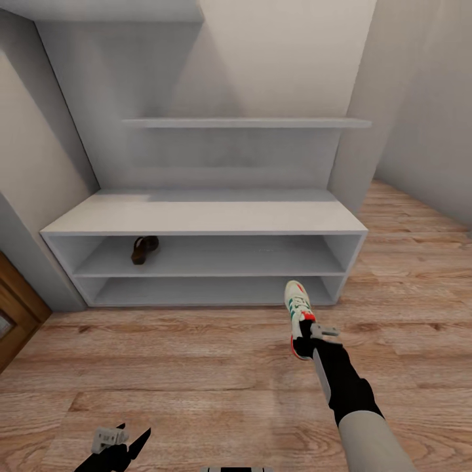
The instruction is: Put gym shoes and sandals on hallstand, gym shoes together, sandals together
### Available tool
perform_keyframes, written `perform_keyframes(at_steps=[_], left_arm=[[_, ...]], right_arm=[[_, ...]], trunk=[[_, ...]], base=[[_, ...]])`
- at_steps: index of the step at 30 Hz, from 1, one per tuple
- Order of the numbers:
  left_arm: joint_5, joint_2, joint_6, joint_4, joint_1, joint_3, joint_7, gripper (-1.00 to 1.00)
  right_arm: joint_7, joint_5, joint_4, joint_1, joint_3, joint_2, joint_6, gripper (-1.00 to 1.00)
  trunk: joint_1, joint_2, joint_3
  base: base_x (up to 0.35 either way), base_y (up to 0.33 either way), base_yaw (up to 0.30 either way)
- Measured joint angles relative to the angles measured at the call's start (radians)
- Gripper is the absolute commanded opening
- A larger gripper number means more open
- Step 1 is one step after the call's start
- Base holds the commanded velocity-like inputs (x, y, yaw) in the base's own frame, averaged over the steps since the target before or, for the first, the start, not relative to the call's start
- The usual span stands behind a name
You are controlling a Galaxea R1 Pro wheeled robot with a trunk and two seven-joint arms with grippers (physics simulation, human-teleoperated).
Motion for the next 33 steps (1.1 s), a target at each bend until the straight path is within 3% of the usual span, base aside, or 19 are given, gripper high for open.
perform_keyframes(at_steps=[8,12,19,33], left_arm=[[0.001,0.003,-0.002,-0.012,0.000,-0.005,-0.008,1.00],[0.000,0.004,-0.001,-0.018,-0.001,-0.007,-0.078,1.00],[-0.004,0.003,0.001,-0.020,-0.001,-0.008,-0.124,1.00],[-0.102,0.004,0.001,-0.018,0.000,-0.008,-0.168,1.00]], right_arm=[[0.000,-0.001,0.010,0.000,0.001,0.004,0.009,-1.00],[0.000,-0.001,0.011,0.000,0.002,0.010,0.009,-1.00],[0.000,0.001,0.006,0.000,0.001,0.011,0.009,-1.00],[-0.008,0.001,-0.003,-0.012,0.001,0.013,0.012,-1.00]], trunk=[[0.000,0.000,0.000],[0.000,0.000,0.000],[0.000,0.000,0.000],[0.000,0.000,0.000]], base=[[0.000,0.000,0.000],[0.000,0.000,0.000],[0.000,0.000,0.000],[0.000,0.000,0.000]])
